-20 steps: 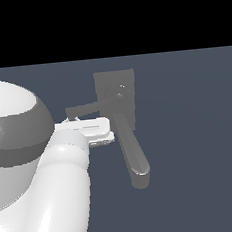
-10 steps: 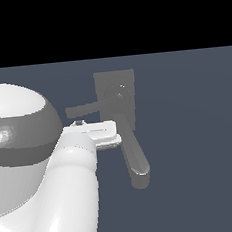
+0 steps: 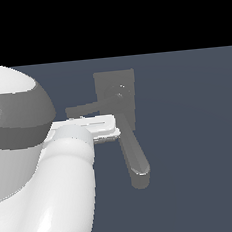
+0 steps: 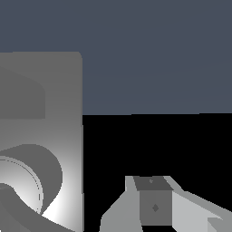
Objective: Turn on the faucet by rotating a designated handle.
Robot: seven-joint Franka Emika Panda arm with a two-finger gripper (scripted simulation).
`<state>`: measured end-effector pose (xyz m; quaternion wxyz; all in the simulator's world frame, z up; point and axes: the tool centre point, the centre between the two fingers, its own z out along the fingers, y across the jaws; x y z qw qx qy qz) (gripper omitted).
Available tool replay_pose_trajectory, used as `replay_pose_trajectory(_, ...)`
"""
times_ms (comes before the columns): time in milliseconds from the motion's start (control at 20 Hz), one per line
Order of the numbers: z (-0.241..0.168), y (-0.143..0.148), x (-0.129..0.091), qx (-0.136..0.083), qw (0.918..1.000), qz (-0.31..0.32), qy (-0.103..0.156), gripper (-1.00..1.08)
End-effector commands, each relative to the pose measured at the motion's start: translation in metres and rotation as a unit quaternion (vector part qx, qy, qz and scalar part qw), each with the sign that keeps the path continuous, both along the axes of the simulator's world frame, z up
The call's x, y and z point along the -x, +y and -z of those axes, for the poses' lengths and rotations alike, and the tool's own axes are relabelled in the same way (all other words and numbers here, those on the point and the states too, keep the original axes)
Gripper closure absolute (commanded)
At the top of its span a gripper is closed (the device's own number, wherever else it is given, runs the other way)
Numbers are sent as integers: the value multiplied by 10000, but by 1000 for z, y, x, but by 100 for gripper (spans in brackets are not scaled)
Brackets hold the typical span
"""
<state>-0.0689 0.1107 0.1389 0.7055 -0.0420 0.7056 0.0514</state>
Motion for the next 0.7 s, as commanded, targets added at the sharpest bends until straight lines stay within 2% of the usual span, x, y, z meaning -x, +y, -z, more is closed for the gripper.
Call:
replay_pose_trajectory(0,-9,1,0,0,10000,0,1,108)
replay_pose_trajectory(500,-43,5,1,1,10000,3,3,108)
replay_pose_trajectory(650,-38,4,1,5,10000,-5,52,108)
